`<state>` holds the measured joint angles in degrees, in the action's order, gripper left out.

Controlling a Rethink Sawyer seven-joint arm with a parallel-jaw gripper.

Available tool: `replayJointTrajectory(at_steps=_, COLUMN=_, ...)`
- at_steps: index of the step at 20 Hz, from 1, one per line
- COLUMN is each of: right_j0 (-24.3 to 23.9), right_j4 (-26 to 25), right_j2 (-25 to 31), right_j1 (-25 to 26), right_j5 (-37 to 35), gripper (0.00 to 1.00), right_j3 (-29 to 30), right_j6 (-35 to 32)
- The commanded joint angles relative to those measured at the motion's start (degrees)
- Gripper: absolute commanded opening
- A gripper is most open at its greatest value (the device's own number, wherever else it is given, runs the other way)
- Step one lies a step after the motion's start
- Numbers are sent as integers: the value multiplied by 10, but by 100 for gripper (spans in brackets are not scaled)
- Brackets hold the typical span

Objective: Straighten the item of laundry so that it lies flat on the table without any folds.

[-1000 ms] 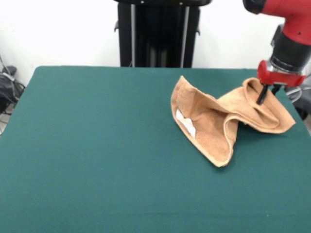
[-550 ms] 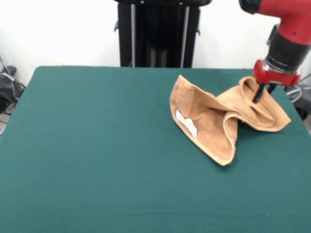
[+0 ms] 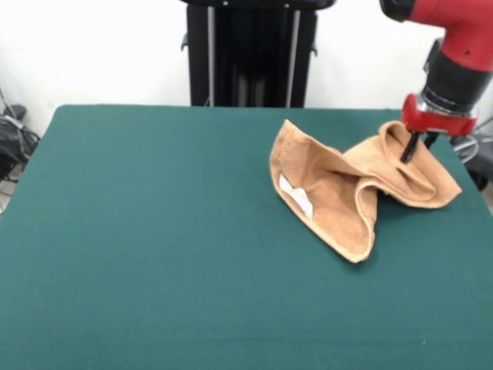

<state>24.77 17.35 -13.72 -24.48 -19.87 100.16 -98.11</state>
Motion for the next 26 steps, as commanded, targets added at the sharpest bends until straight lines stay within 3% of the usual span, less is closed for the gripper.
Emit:
replayJointTrajectory(at_steps=1, right_j0=31, right_j4=38, right_j2=12, right_j1=16, right_j5=-15, gripper=0, right_j3=11, right_j6=-179)
replayJointTrajectory(at_steps=9, right_j0=50, right_j4=56, right_j2=0, right_j1=24, right_j5=-17, gripper=0, right_j3=3, right_j6=-180)
replayJointTrajectory(at_steps=15, right_j0=7, right_j4=51, right_j2=20, right_j1=7, right_j5=9, gripper=0, right_j3=30, right_j6=-143)
replayJointTrajectory(at_steps=20, right_j0=-110, right_j4=20, right_j2=73, right_j1=-59, right_j5=22, gripper=0, right_j3=73, right_j6=-58)
replayJointTrajectory(at_steps=26, right_j0=-201, right_j4=-35, right_j2=67, right_j1=-152, right_j5=-116, gripper=0, right_j3=55, right_j6=36)
